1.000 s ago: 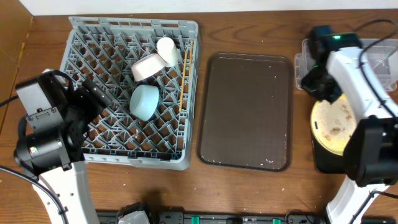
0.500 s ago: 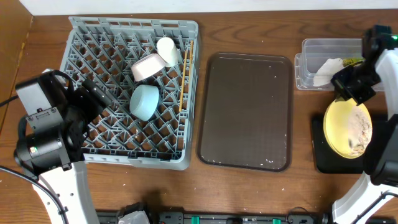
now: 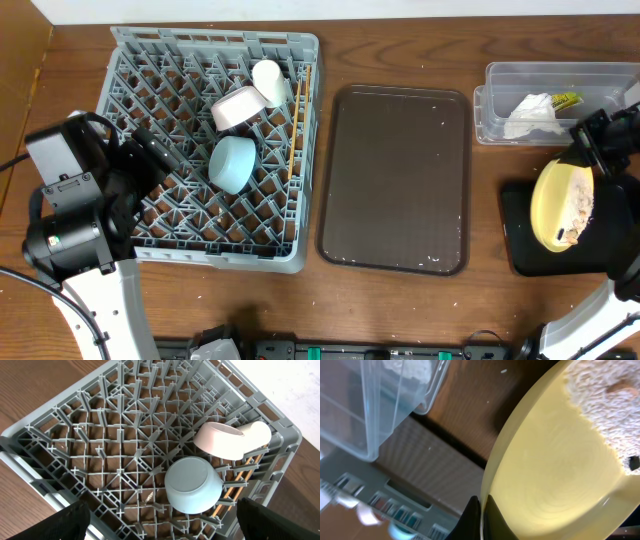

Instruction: Sort waste into correct bins and load items into the dishwasher

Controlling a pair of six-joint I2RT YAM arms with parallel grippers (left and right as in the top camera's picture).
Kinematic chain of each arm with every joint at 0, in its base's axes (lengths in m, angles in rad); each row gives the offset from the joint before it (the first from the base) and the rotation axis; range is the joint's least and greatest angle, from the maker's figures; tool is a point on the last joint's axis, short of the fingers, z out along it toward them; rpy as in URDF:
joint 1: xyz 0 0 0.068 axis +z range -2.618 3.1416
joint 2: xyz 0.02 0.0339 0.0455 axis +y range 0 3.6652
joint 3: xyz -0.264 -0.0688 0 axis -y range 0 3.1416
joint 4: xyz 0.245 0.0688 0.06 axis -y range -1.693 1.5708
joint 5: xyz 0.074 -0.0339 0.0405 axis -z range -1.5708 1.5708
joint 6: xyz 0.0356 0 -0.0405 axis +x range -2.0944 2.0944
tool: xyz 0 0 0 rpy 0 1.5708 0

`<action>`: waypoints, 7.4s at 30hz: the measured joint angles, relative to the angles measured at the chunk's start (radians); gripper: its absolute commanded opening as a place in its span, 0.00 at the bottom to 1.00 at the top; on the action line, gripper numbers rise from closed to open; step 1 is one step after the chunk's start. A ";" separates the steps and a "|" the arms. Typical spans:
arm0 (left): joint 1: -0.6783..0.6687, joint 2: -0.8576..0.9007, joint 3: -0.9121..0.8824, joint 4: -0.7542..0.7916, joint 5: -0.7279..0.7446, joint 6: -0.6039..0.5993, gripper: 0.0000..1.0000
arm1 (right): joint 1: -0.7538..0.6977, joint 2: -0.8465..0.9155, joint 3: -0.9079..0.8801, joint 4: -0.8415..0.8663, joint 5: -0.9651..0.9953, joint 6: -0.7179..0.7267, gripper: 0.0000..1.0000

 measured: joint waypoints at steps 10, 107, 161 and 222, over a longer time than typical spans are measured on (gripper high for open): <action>0.000 0.000 0.000 0.000 0.000 0.000 0.95 | -0.083 -0.037 0.000 -0.060 -0.110 -0.119 0.01; 0.000 0.000 0.000 0.000 0.000 0.000 0.95 | 0.144 -0.375 -0.232 0.563 -0.636 -0.087 0.01; 0.000 0.000 0.000 0.000 0.003 0.000 0.95 | 0.881 -0.132 0.362 0.191 0.247 0.062 0.99; 0.000 0.000 0.000 -0.001 0.003 0.000 0.95 | 0.521 -1.679 -1.294 0.995 0.334 -0.579 0.99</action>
